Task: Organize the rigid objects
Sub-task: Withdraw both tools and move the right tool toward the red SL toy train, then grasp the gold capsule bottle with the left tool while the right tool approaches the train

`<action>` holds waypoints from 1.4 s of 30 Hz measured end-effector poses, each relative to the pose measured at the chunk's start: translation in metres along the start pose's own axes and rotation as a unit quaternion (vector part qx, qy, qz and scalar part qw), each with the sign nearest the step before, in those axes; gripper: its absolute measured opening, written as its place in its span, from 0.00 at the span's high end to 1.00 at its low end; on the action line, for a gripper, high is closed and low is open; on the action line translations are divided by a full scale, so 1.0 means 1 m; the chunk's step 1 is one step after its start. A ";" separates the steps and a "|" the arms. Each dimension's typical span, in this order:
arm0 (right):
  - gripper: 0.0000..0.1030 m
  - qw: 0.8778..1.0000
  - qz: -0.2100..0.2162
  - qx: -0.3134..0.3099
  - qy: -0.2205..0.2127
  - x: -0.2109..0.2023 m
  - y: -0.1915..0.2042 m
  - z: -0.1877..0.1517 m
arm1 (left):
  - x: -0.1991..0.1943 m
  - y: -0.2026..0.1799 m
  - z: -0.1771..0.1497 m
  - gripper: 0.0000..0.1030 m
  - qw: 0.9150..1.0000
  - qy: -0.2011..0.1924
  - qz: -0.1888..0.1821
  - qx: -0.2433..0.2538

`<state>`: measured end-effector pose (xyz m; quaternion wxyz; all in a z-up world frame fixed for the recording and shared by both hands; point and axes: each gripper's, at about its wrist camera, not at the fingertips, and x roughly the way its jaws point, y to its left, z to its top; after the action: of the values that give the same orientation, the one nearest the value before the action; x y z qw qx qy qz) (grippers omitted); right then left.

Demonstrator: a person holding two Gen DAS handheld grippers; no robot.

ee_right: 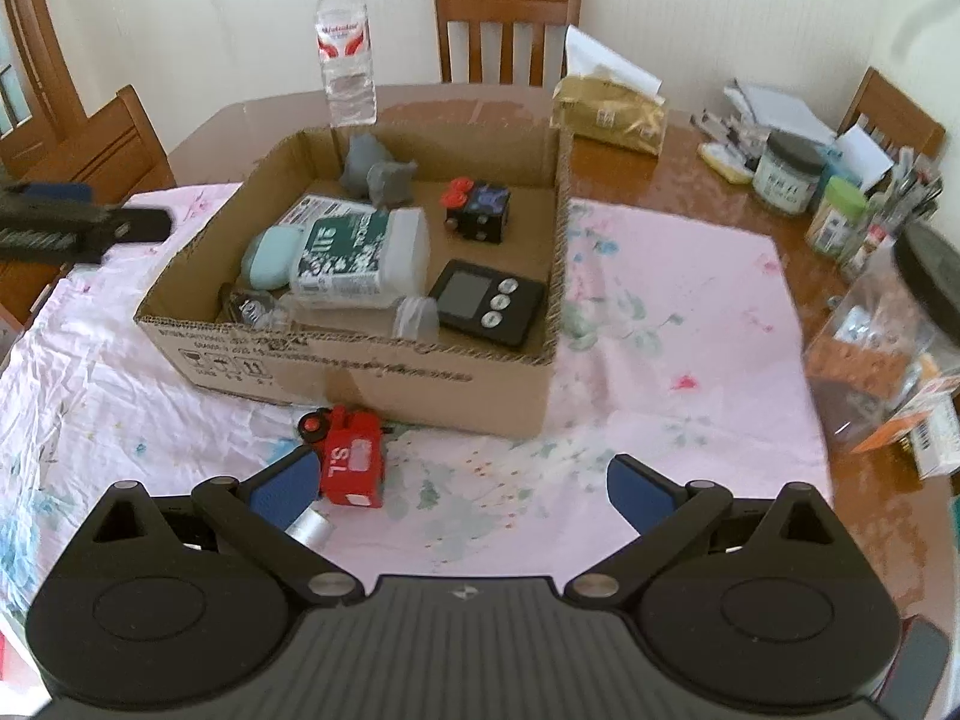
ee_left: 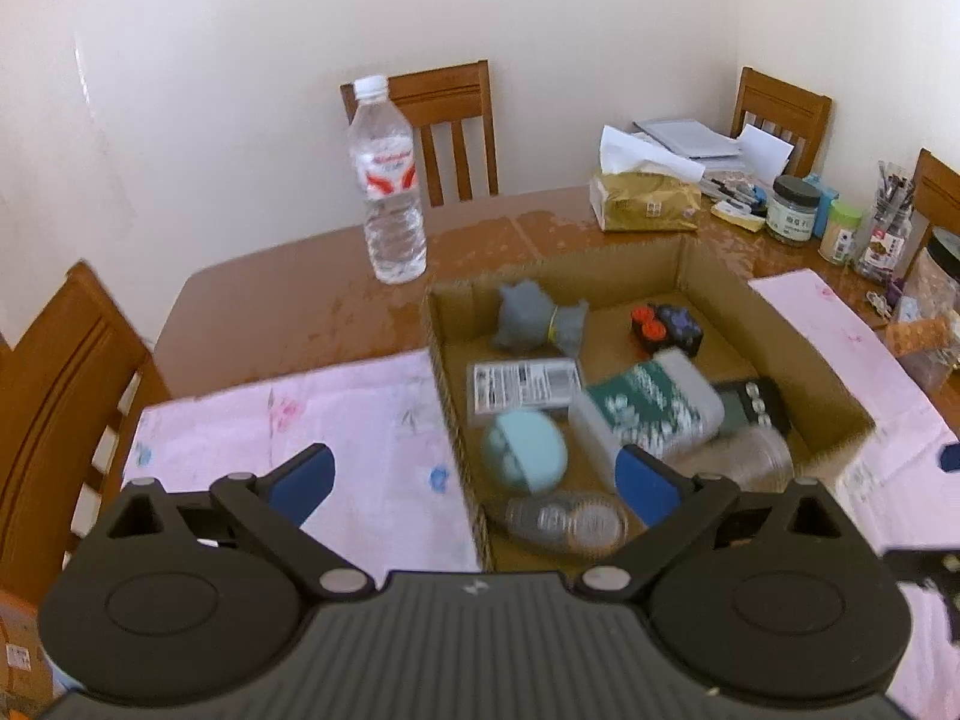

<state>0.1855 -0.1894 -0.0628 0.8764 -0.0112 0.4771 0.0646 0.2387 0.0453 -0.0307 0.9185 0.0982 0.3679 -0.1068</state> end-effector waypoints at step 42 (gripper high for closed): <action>0.00 0.988 -0.101 0.101 0.055 0.072 -0.024 -0.043 | -0.016 -0.029 -0.084 0.03 0.991 0.058 -0.113 0.050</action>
<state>0.1913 -0.2088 -0.1476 0.8476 0.0257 0.5250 -0.0733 0.1645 0.0409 -0.0817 0.8715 0.1081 0.4235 -0.2224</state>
